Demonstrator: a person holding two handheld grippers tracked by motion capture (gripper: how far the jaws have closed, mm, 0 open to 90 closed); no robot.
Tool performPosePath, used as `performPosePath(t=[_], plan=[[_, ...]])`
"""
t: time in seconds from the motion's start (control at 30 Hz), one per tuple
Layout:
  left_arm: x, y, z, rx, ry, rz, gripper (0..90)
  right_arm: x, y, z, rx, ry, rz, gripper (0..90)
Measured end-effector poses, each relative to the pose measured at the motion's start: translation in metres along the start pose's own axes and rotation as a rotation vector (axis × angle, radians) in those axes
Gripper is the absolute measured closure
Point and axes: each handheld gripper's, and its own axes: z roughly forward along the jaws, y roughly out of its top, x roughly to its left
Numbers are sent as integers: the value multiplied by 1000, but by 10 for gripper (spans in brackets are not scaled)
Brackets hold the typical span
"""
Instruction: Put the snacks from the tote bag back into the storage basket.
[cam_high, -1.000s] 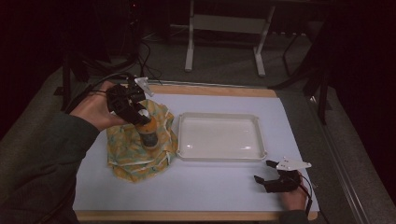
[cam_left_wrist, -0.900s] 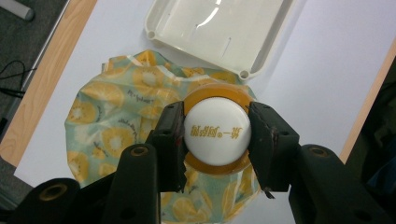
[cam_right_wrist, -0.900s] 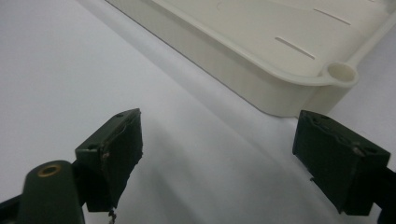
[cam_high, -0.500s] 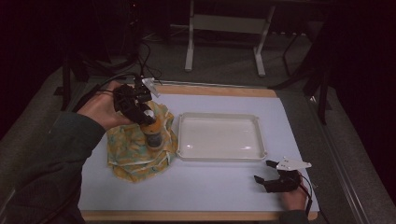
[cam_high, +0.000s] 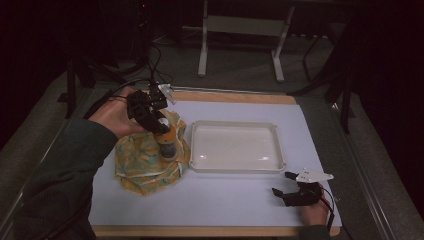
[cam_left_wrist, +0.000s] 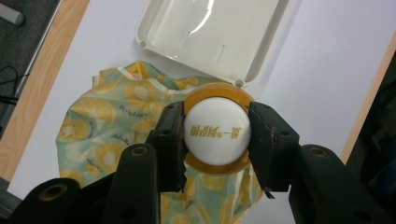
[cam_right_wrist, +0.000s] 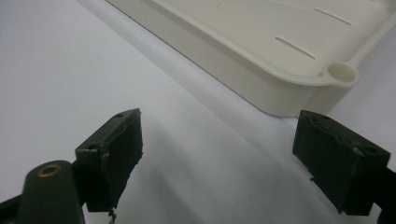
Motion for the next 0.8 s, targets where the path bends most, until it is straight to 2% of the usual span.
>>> performPosePath(t=[0.8], plan=[[1,19,10,-6,-21,11,588,0,0,0,-1,1,0,155]])
